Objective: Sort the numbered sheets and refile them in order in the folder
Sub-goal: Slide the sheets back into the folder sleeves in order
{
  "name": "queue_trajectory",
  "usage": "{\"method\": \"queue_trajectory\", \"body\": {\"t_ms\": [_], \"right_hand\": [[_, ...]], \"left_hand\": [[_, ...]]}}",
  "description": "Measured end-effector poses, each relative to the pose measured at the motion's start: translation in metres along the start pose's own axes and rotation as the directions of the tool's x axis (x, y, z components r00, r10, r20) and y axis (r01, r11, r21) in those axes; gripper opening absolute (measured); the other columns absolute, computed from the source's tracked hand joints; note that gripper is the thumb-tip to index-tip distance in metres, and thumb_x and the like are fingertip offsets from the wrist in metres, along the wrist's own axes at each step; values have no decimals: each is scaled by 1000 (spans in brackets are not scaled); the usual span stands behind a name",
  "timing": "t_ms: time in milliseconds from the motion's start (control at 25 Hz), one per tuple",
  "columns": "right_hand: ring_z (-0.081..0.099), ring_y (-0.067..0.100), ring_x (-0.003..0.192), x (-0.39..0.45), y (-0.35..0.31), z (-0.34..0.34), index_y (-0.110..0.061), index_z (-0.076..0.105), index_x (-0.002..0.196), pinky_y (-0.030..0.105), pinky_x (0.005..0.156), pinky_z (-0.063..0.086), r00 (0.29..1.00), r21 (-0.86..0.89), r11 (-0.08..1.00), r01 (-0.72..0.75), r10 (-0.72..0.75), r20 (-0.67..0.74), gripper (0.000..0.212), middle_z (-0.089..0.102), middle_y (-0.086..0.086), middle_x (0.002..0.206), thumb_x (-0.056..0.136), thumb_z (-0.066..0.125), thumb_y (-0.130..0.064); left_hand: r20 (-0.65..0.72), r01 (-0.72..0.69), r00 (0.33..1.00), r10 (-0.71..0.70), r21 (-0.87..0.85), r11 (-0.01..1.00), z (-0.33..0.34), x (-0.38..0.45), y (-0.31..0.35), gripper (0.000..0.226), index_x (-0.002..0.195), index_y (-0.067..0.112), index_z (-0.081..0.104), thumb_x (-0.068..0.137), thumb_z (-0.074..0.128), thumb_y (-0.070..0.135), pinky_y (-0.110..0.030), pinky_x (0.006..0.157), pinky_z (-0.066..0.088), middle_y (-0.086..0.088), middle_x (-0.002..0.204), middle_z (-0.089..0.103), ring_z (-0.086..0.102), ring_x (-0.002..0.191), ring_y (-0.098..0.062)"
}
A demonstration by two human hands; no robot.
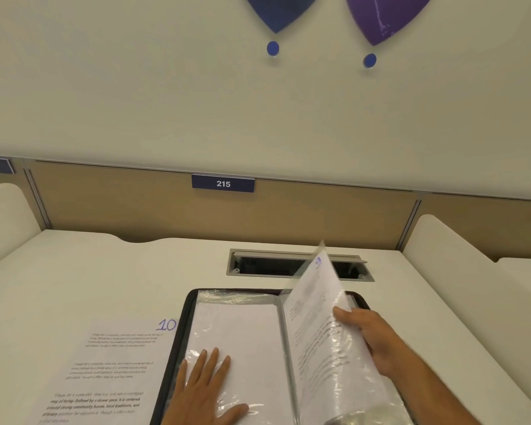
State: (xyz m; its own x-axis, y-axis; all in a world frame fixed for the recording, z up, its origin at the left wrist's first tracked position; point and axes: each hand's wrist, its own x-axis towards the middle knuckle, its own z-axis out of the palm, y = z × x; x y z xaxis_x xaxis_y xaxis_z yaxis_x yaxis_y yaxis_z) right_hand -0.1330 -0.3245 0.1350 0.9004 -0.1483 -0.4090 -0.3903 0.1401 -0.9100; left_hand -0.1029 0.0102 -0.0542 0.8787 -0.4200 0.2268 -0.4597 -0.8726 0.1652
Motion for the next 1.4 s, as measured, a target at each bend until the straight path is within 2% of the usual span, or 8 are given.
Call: {"method": "queue_trajectory", "body": {"t_ms": [200, 360, 520, 640, 800, 1040, 1160, 1400], "right_hand": [[69, 32, 90, 4, 28, 89, 6, 69, 107, 49, 88, 57, 993, -1, 1000, 5, -5, 121, 48, 73, 18, 97, 78, 77, -31], [53, 4, 115, 10, 55, 140, -19, 80, 103, 31, 101, 30, 970, -321, 947, 35, 44, 237, 42, 65, -12, 122, 92, 59, -55], [57, 9, 119, 18, 75, 160, -32, 80, 96, 32, 107, 40, 963, -510, 858, 60, 84, 254, 37, 66, -12, 124, 89, 59, -61], [52, 11, 127, 31, 91, 153, -41, 67, 106, 27, 110, 39, 977, -764, 609, 212, -142, 158, 26, 59, -10, 130, 85, 63, -56], [19, 23, 152, 53, 136, 138, -34, 28, 153, 39, 121, 6, 881, -959, 84, 270, -424, 210, 99, 29, 1, 163, 75, 23, -95], [-11, 21, 154, 66, 168, 138, -29, 58, 139, 47, 114, 10, 864, -972, 6, 234, -460, 205, 88, 53, 12, 147, 79, 37, -89], [-9, 21, 155, 65, 170, 140, -27, 56, 142, 50, 112, 14, 854, -970, -2, 242, -474, 214, 96, 47, 12, 151, 75, 38, -94], [13, 26, 146, 65, 169, 141, -24, 59, 139, 50, 114, 11, 856, -969, -27, 245, -463, 229, 97, 52, 14, 147, 75, 38, -94]], "left_hand": [[35, 244, 968, -250, -380, 892, -55, 19, 18, 102, 118, 37, 68, 60, 18, 105, -31, 108, 23, 17, 121, 67, 56, 123, -12], [420, 531, 789, -448, -833, 155, -114, 58, 17, 69, 110, 25, 64, 75, 55, 84, -32, 66, 56, 0, 97, 73, 72, 81, -21], [388, 649, 719, -577, -671, 358, -107, 64, -12, 58, 129, 21, 51, 78, 78, 22, -29, 58, 55, -1, 108, 61, 66, 87, -18], [341, 656, 735, -586, -578, 486, -91, 55, -34, 65, 131, 22, 50, 70, 72, 19, -31, 71, 56, 0, 99, 66, 65, 83, -14], [231, 569, 820, -524, -427, 702, -64, 39, -36, 59, 131, 28, 44, 76, 66, 24, -26, 71, 48, 5, 90, 64, 62, 85, -13], [-39, 137, 989, -141, -91, 986, -19, 12, -38, 48, 123, 29, 62, 80, 58, 50, -45, 93, 45, 11, 129, 63, 63, 114, -16], [82, 106, 991, -103, -36, 994, -10, -4, -39, 77, 141, 24, 54, 89, 37, 78, -39, 112, 12, 7, 148, 52, 38, 137, -11], [65, 115, 991, -117, 39, 993, -11, -9, -36, 87, 146, 18, 50, 89, 35, 81, -45, 114, 8, 0, 153, 45, 17, 147, -12]]}}
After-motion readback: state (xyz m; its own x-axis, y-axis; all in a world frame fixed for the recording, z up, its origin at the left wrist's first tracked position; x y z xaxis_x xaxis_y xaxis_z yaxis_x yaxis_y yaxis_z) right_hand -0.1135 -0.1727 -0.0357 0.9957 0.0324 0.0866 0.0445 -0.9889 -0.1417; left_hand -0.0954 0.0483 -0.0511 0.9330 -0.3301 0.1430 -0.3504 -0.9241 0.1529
